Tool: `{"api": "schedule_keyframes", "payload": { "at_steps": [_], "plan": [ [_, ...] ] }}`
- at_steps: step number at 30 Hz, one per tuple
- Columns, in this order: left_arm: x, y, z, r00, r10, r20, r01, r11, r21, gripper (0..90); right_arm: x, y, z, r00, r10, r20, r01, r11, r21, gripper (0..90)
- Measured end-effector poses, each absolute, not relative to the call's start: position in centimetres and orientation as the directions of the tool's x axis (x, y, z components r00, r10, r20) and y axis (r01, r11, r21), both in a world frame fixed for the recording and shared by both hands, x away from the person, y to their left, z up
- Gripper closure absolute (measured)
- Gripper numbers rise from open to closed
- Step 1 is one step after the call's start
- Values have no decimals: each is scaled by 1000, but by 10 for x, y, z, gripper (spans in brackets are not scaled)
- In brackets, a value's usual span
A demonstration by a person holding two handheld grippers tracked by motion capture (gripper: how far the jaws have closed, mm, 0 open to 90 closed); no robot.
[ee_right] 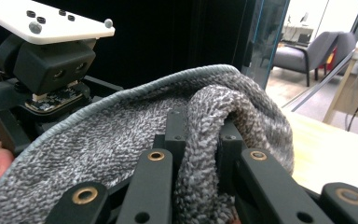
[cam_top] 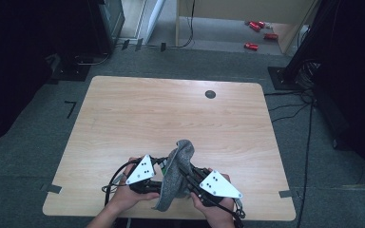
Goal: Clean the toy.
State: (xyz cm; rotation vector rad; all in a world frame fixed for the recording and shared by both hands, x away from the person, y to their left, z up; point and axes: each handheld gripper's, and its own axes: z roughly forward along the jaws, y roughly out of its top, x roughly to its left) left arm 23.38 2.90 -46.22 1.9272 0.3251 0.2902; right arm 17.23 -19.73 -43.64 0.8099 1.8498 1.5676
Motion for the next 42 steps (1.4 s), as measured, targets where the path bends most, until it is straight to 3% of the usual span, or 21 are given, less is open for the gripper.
{"api": "schedule_keyframes", "payload": {
  "at_steps": [7, 14, 22, 27, 32, 36, 42],
  "plan": [
    [238, 37, -460, 928, 373, 12, 115, -317, 941, 342, 182, -211, -447, -601, 799, 0, 133, 100, 986, 814],
    [232, 28, -463, 936, 347, 52, 83, -363, 928, 342, 169, -194, -436, -645, 763, -45, 80, 126, 989, 813],
    [239, 39, -460, 928, 372, 19, 108, -319, 942, 342, 181, -209, -444, -594, 804, 4, 148, 104, 983, 814],
    [235, 32, -461, 935, 352, 48, 85, -354, 931, 342, 170, -196, -435, -649, 761, -21, 99, 113, 989, 807],
    [235, 35, -459, 933, 358, 39, 90, -337, 937, 342, 177, -202, -440, -616, 787, -40, 104, 131, 986, 803],
    [239, 43, -456, 932, 363, 1, 107, -278, 954, 342, 188, -218, -451, -568, 823, 23, 177, 95, 980, 804],
    [237, 43, -456, 944, 328, -20, 106, -246, 963, 342, 188, -217, -450, -601, 794, 93, 195, 33, 980, 805]
  ]
}}
